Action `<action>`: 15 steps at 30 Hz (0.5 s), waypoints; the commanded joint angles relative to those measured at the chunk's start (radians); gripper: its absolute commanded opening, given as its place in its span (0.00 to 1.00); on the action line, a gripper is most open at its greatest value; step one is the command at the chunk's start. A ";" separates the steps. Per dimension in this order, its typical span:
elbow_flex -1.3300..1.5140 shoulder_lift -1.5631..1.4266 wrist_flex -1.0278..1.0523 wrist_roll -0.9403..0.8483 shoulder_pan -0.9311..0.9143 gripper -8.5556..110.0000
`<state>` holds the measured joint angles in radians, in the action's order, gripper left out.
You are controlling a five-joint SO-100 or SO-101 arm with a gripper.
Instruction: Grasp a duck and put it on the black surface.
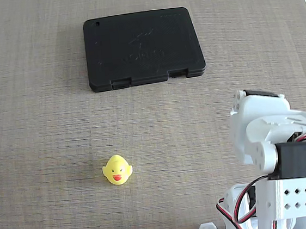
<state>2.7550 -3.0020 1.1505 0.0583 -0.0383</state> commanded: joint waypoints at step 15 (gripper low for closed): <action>-0.770 1.177 -0.018 -0.008 0.635 0.07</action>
<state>2.0647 -1.9635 1.1413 0.0506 0.5016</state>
